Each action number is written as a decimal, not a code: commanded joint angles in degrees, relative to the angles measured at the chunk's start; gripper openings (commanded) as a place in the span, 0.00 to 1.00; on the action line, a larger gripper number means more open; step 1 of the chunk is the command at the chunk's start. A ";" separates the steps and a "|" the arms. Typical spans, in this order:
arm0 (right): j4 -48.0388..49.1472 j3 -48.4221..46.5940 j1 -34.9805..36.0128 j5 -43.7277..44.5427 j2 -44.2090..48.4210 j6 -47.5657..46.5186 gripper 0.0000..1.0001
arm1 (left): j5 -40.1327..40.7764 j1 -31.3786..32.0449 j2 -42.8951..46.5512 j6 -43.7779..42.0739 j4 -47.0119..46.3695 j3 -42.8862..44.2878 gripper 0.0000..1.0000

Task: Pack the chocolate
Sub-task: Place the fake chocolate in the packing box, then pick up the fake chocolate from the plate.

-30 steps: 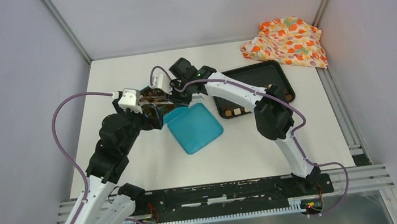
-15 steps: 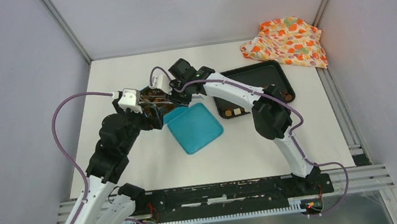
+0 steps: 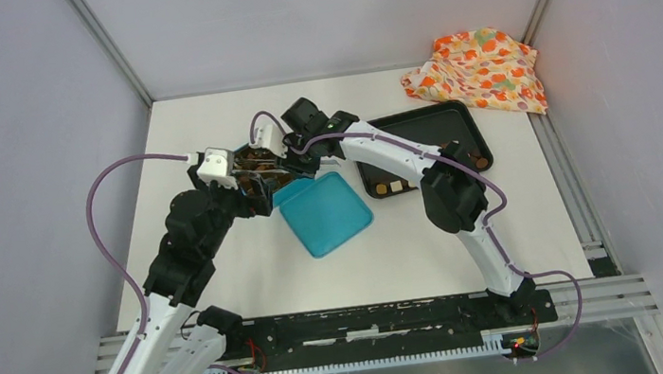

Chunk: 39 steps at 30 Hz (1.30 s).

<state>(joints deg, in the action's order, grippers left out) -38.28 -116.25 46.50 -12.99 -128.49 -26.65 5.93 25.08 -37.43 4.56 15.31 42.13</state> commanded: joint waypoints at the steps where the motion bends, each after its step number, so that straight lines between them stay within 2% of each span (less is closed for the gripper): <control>1: 1.38 -1.74 0.26 -0.41 4.63 -0.03 0.39 | 1.18 -0.30 0.78 -0.21 -0.73 0.86 1.00; 11: 2.26 10.44 -1.60 -2.96 17.30 -2.23 0.37 | 1.11 -0.25 1.39 -0.11 -0.85 0.76 1.00; 18: 5.63 23.87 -7.45 -5.59 27.77 -3.12 0.37 | 1.12 -0.34 1.57 -0.12 -0.90 0.71 1.00; 31: 14.51 52.06 -33.17 -17.54 46.79 -4.10 0.37 | 0.28 -0.25 0.59 -0.08 -0.90 0.76 1.00; 35: 16.35 55.84 -40.55 -19.53 47.59 -4.43 0.38 | 0.33 -0.36 0.18 -0.08 -0.90 0.76 1.00; 39: 14.74 56.04 -42.85 -18.84 45.48 -6.02 0.37 | 0.14 -0.21 -0.33 -0.11 -0.90 0.85 1.00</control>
<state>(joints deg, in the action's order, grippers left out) -26.55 -60.14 4.64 -28.97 -82.63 -30.48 5.91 25.08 -37.39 4.56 15.33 42.13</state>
